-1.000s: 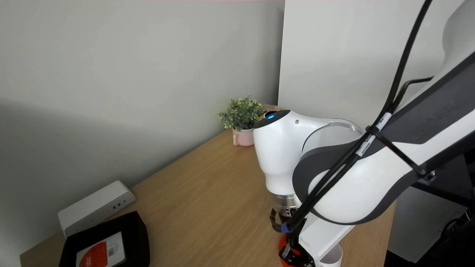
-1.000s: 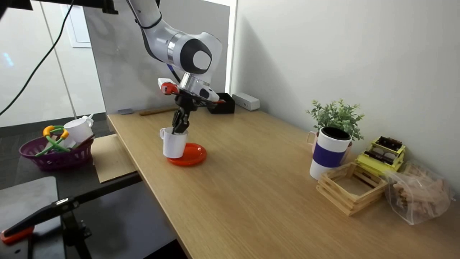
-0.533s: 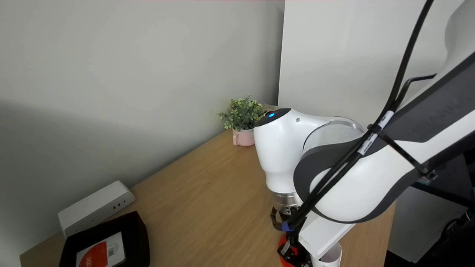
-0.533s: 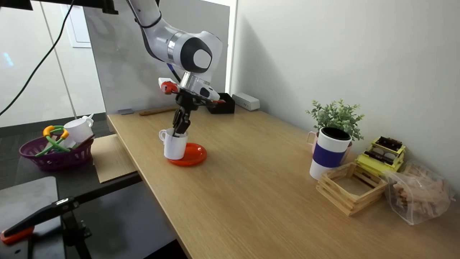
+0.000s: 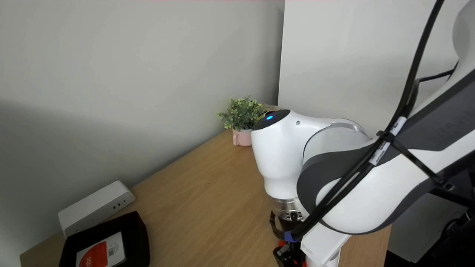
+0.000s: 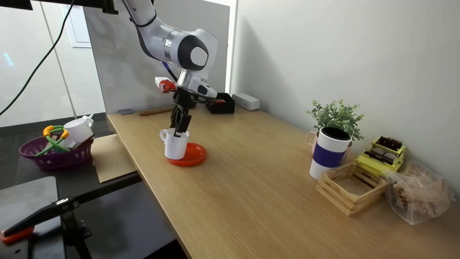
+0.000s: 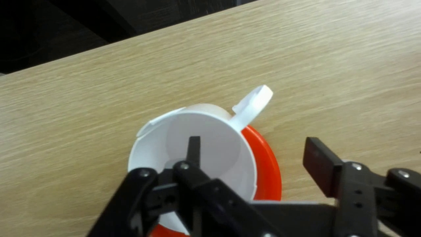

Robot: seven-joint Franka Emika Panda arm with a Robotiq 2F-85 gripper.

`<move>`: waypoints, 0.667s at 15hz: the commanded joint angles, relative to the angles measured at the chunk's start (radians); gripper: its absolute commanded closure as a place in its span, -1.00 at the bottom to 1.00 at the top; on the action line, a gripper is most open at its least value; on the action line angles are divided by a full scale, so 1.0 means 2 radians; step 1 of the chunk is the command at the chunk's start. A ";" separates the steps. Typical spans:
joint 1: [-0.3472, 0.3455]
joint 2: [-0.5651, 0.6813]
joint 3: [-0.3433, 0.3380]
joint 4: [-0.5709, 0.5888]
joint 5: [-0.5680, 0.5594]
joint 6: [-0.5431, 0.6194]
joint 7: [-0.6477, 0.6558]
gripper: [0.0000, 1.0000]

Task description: Put the white cup on the orange plate

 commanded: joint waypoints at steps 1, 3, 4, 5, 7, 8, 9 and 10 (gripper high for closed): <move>0.019 -0.035 -0.010 -0.032 -0.014 0.017 0.015 -1.00; 0.027 -0.052 -0.011 -0.044 -0.023 0.023 0.029 -1.00; 0.031 -0.060 -0.012 -0.049 -0.028 0.025 0.037 -1.00; 0.035 -0.072 -0.013 -0.059 -0.033 0.028 0.050 -1.00; 0.047 -0.098 -0.014 -0.084 -0.047 0.040 0.082 -1.00; 0.052 -0.111 -0.014 -0.098 -0.055 0.048 0.102 -1.00; 0.058 -0.126 -0.013 -0.115 -0.061 0.058 0.124 -1.00; 0.064 -0.140 -0.011 -0.131 -0.068 0.066 0.148 -1.00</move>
